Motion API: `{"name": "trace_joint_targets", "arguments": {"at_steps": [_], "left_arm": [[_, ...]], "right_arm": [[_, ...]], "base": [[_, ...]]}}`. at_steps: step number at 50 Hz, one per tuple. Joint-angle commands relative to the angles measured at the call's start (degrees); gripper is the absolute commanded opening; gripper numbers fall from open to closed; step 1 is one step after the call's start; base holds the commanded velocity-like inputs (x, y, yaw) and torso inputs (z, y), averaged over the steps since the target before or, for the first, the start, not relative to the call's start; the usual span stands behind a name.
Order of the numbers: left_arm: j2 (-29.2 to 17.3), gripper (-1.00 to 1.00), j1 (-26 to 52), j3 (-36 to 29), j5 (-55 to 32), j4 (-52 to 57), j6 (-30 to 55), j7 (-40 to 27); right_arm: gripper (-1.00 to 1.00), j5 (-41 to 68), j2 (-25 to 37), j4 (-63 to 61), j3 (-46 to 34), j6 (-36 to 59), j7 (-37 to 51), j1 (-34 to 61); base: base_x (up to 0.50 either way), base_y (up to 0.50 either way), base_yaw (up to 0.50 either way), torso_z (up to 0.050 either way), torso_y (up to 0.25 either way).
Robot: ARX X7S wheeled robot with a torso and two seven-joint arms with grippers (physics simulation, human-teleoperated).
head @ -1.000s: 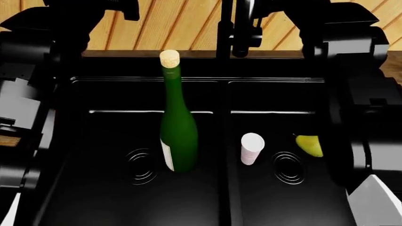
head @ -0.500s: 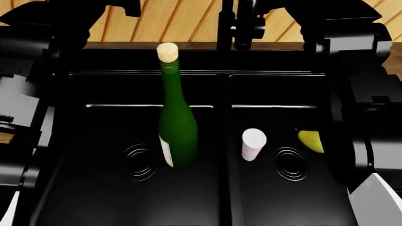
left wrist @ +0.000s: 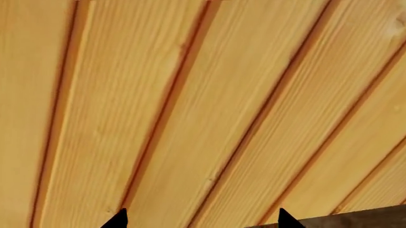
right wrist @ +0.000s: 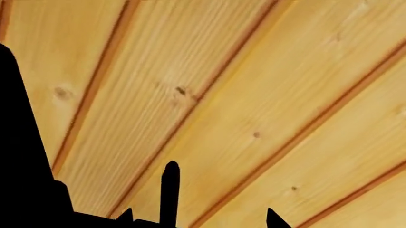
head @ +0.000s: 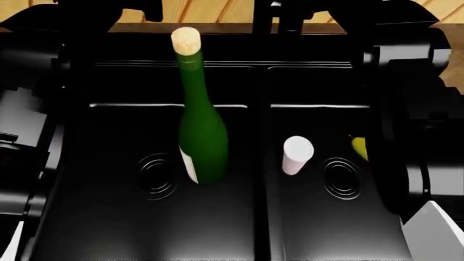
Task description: Pick the bottle and cup and place them in the sink. Then turn on the water.
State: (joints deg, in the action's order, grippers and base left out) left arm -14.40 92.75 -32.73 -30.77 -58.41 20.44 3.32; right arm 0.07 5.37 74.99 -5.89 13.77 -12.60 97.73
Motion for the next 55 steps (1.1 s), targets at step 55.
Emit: {"name": "trace_joint_targets", "arguments": {"at_steps": [55], "left_arm": [[-0.5, 1.0, -0.5, 0.4, -0.8, 1.9, 1.0, 0.2]], "right_arm": [[1.0, 0.1, 2.6, 0.0, 1.6, 0.4, 3.5, 0.7]], "base": [[0.0, 0.0, 0.0, 0.0, -0.014]]}}
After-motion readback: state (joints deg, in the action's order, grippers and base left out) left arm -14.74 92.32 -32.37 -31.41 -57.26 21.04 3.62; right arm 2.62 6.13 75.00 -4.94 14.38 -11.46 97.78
